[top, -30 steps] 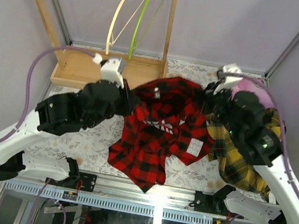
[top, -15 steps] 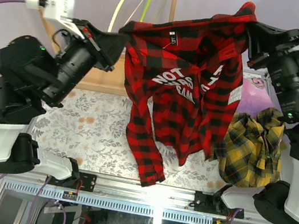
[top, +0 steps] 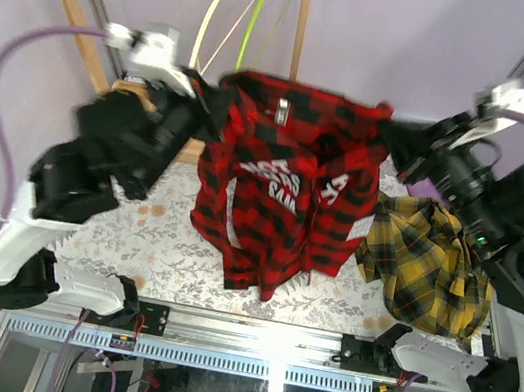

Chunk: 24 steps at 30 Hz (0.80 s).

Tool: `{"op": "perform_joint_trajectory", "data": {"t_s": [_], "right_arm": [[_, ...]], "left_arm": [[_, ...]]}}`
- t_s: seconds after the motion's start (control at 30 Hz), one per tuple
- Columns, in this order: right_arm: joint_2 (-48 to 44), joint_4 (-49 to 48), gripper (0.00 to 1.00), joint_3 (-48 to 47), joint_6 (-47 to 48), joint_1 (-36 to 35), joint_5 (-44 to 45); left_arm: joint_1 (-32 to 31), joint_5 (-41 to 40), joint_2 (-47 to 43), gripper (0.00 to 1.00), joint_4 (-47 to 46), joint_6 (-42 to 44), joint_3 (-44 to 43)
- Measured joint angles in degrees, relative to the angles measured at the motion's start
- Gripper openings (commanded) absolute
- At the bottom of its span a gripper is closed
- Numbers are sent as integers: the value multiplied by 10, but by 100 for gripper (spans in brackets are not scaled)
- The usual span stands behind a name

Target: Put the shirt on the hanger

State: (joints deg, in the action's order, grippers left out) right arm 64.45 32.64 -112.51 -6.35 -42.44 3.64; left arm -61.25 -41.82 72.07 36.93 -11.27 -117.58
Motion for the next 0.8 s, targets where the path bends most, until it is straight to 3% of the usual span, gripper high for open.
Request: {"op": "perform_joint_trajectory", "data": {"t_s": [0.17, 0.3, 0.43, 0.63, 0.67, 0.73, 0.8], "right_arm": [[-87, 4, 0, 243, -74, 0, 22], [-148, -17, 0, 486, -158, 0, 33], [-156, -30, 2, 654, -222, 0, 35], [-153, -55, 7, 746, -273, 0, 56], [-153, -62, 12, 751, -279, 0, 60], [-154, -66, 30, 757, -287, 0, 64], [-162, -73, 46, 764, -288, 1, 61]], "left_arm": [[6, 7, -42, 0, 31, -96, 252], [10, 68, -74, 0, 34, -193, 495], [11, 136, -97, 0, 29, -283, 685], [11, 170, -101, 2, 7, -347, 745], [13, 171, -102, 6, -1, -352, 745], [14, 173, -106, 18, -12, -357, 745], [21, 175, -107, 23, -18, -358, 745]]}}
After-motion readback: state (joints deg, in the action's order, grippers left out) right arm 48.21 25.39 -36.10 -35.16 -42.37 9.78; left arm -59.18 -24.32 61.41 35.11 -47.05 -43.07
